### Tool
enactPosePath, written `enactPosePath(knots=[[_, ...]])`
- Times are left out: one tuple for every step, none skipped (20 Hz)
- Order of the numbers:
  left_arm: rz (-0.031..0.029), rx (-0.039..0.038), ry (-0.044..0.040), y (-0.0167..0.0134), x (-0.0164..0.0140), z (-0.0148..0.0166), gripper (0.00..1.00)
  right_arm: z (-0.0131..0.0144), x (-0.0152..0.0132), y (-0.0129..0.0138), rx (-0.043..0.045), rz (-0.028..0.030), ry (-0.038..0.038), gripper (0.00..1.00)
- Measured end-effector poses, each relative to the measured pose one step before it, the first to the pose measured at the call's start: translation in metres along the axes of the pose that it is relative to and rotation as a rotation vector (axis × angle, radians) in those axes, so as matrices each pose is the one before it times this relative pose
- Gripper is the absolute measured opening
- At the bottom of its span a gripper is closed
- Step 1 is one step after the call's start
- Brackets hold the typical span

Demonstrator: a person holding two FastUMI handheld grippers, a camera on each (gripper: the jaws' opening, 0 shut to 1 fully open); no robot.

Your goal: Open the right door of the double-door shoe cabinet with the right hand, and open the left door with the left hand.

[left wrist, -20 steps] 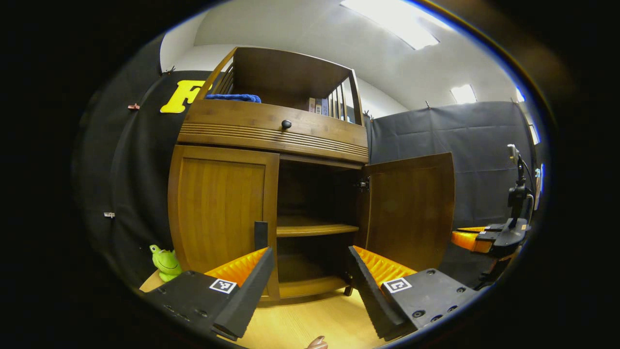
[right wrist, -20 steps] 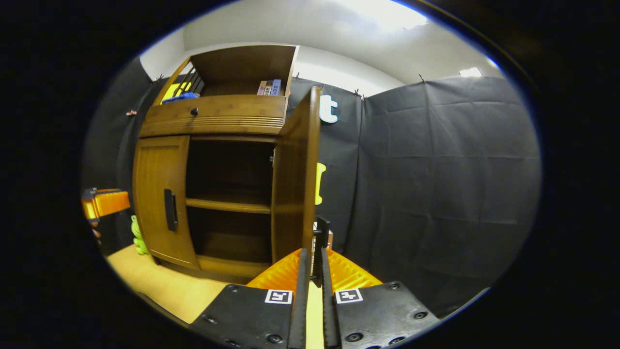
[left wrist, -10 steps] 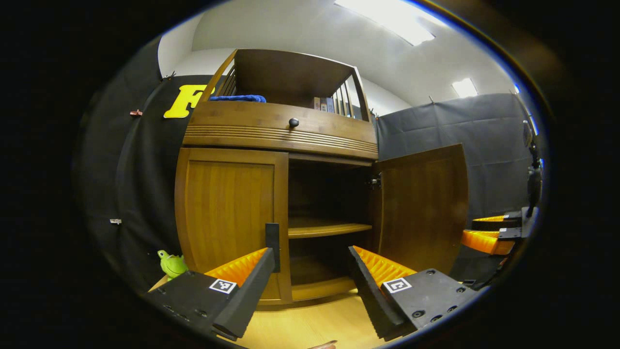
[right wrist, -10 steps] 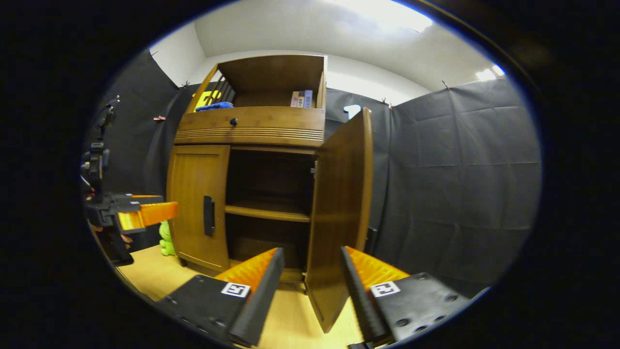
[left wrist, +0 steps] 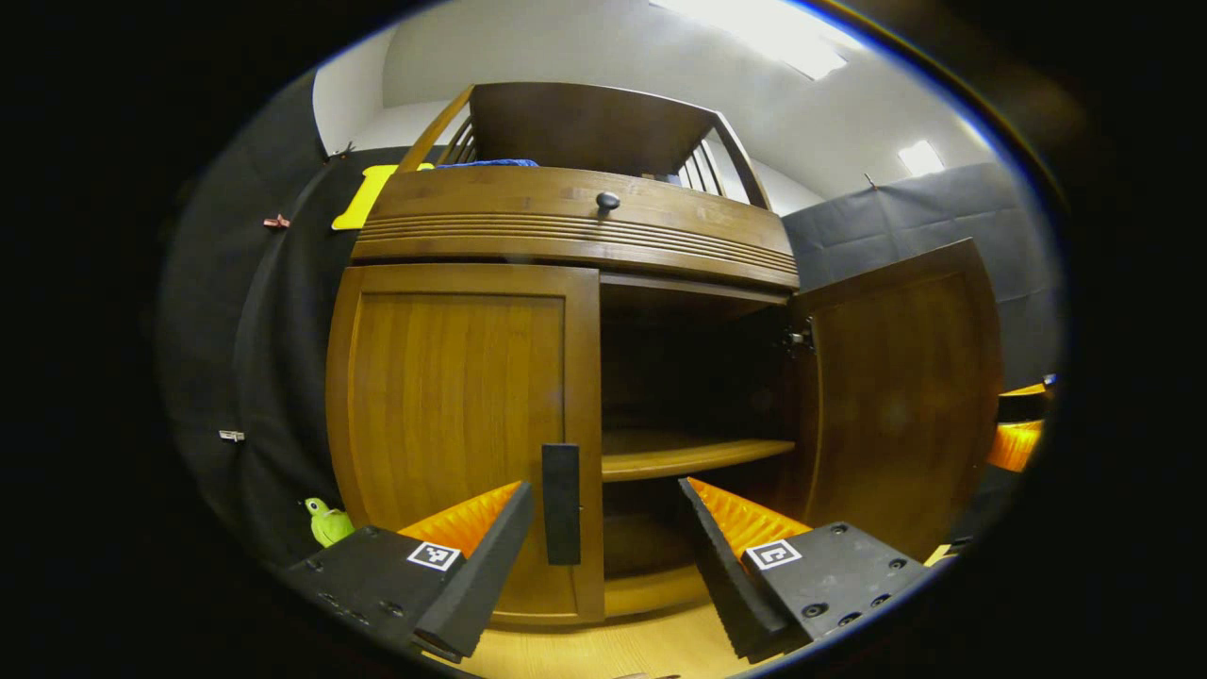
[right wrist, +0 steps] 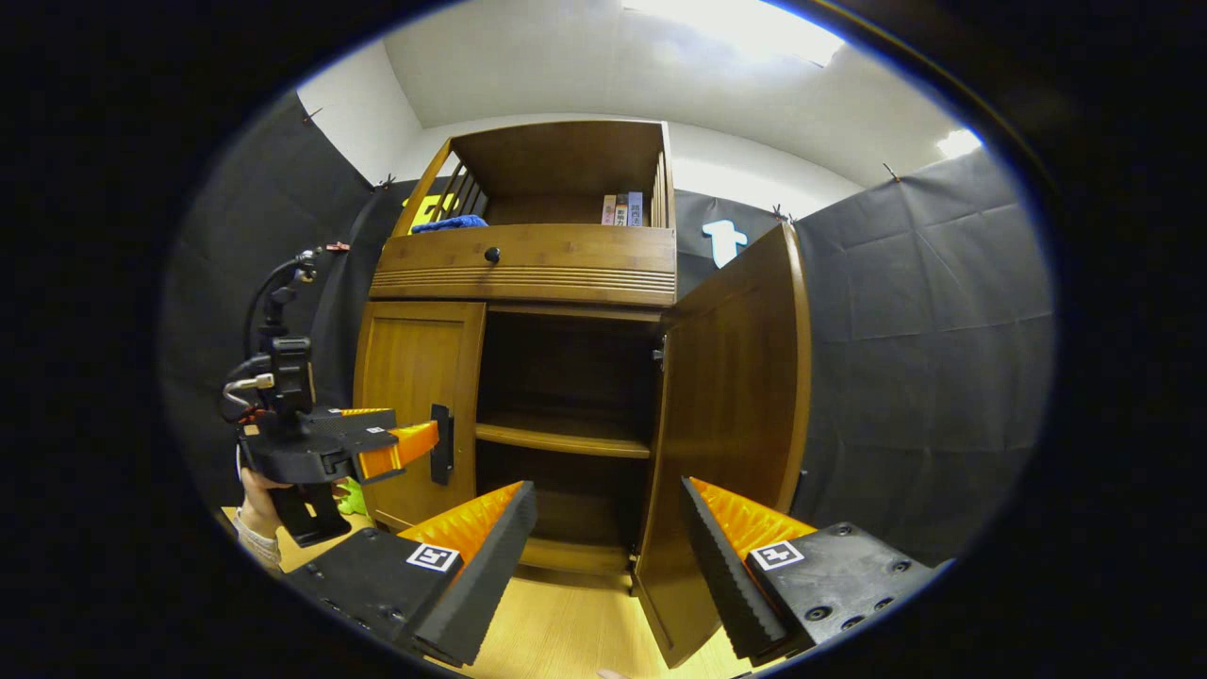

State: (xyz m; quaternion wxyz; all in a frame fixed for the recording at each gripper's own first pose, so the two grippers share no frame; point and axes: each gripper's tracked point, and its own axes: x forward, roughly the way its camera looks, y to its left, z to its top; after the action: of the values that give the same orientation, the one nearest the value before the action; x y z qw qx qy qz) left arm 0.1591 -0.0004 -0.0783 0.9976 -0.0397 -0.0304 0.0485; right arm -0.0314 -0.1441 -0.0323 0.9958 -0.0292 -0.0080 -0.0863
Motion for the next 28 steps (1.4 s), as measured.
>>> enactPosePath(knots=[[0.01443, 0.00339, -0.0037, 0.00442, 0.00723, -0.0033, 0.94, -0.00197, 0.00376, -0.00166, 0.00088, 0.00038, 0.0025, 0.95], [0.01274, 0.00383, 0.00289, 0.00381, 0.00827, -0.0055, 0.94, -0.00268, 0.00258, -0.00128, 0.00269, 0.00132, 0.00346, 0.96], [0.00583, 0.00191, 0.00605, 0.00212, 0.00631, -0.00482, 0.94, -0.00239, 0.0038, -0.00126, 0.00369, -0.00114, 0.00417, 0.96], [0.00239, 0.0032, 0.00399, 0.00049, 0.00799, -0.00491, 0.94, -0.00218, 0.0042, -0.00181, 0.0046, -0.00328, 0.0028, 0.96], [0.00463, 0.0043, 0.00436, 0.00165, 0.00562, -0.00485, 0.94, -0.00185, 0.00383, -0.00148, 0.00469, -0.00274, 0.00269, 0.96], [0.00742, 0.00502, 0.00494, 0.00288, 0.00511, -0.00476, 0.93, -0.00134, 0.0031, -0.0002, 0.006, 0.00006, 0.00088, 0.96], [0.00597, 0.0051, 0.00511, 0.00158, 0.00451, -0.00434, 0.94, -0.00219, 0.00272, 0.00139, 0.0049, 0.00503, 0.00099, 0.96], [0.00656, 0.00497, 0.00441, 0.00157, 0.00463, -0.00353, 0.92, -0.00277, 0.00236, 0.00064, 0.00431, 0.00524, 0.00083, 0.96], [0.0084, 0.00381, -0.00163, 0.00129, 0.00166, -0.00318, 0.92, -0.0024, 0.00178, -0.00054, 0.00287, 0.00336, 0.00042, 0.96], [0.00607, 0.004, -0.00111, 0.00101, 0.00296, -0.00218, 0.9, -0.0021, 0.00182, -0.00012, 0.00144, 0.0019, 0.002, 0.96], [0.00574, 0.00208, 0.00451, 0.00161, 0.00604, -0.00352, 0.89, -0.0019, 0.00226, -0.00123, 0.00061, 0.00026, 0.00356, 0.96], [0.00703, -0.00055, 0.0045, 0.00074, 0.00546, -0.00315, 0.86, -0.0016, 0.00153, -0.0015, 0.00116, -0.00006, 0.00305, 0.96], [0.00595, -0.00067, 0.00619, -0.00015, 0.00673, -0.00391, 0.84, -0.00119, 0.00206, -0.00081, 0.00109, 0.00006, 0.003, 0.96], [0.00523, -0.00223, 0.0076, 0.0004, 0.0045, -0.00336, 0.81, -0.00125, 0.0012, -0.00058, 0.00125, -0.00007, 0.0009, 0.96], [0.00402, -0.00262, 0.00688, 0.00104, 0.002, -0.00346, 0.8, -0.0006, 0.00089, -0.00036, 0.00066, -0.00069, -0.00103, 0.96], [0.00258, -0.00122, 0.0053, 0.00131, 0.0031, -0.00209, 0.78, -0.00046, 0.00059, -0.00121, 0.00039, -0.00122, -0.00256, 0.96], [0.00153, 0.00375, 0.00227, 0.00006, 0.00228, -0.00302, 0.78, -0.00078, 0.00084, -0.00096, 0.00027, -0.00089, -0.00162, 0.96], [0.00447, 0.00963, 0.00427, 0.00087, 0.00214, -0.002, 0.76, -0.00114, 0.00058, -0.00028, 0.00177, -0.00082, 0.00024, 0.96], [0.00747, 0.01073, 0.00115, 0.00162, 0.00175, -0.00116, 0.74, -0.00087, 0.00008, 0.00074, 0.00175, 0.00188, 0.00043, 0.96], [0.00325, 0.00676, -0.00169, 0.00085, 0.00133, -0.00005, 0.67, -0.00118, -0.00022, 0.00045, -0.00011, 0.00066, 0.00111, 0.96], [-0.0031, -0.00009, -0.00041, -0.00154, 0.00115, -0.00066, 0.65, -0.00047, 0.0006, 0.00027, -0.00157, -0.00038, 0.0003, 0.96], [-0.014, -0.00904, -0.00108, -0.00234, 0.00086, 0.00013, 0.57, -0.00066, 0.00062, -0.00048, -0.00236, -0.0013, 0.0016, 0.96], [-0.01002, -0.01352, -0.00163, -0.00256, -0.00053, -0.00033, 0.49, -0.00077, 0.00044, -0.00025, -0.00183, -0.00081, 0.00321, 0.95], [-0.00213, -0.0003, 0.00411, 0.00045, -0.00236, 0.00196, 0.41, -0.0009, -0.00089, 0.0005, -0.00095, -0.00019, 0.00453, 0.96], [0.00088, -0.00114, 0.0002, 0.00039, 0.00097, -0.00164, 0.37, -0.00115, -0.0007, -0.00002, -0.0007, -0.00027, 0.0041, 0.96], [-0.00185, -0.00079, 0.00216, -0.00035, 0.00016, 0.00026, 0.36, -0.00065, -0.00103, 0.00028, -0.00106, -0.00037, 0.00312, 0.97], [-0.00191, -0.00436, 0.00347, -0.00019, 0.0004, -0.00069, 0.36, 0.00019, -0.00042, -0.00002, -0.00171, -0.00075, 0.00214, 0.97], [-0.00243, -0.00728, 0.00732, 0.00055, 0.00034, -0.00017, 0.35, 0.00056, -0.0005, -0.00033, -0.00143, -0.00239, 0.00019, 0.97]])
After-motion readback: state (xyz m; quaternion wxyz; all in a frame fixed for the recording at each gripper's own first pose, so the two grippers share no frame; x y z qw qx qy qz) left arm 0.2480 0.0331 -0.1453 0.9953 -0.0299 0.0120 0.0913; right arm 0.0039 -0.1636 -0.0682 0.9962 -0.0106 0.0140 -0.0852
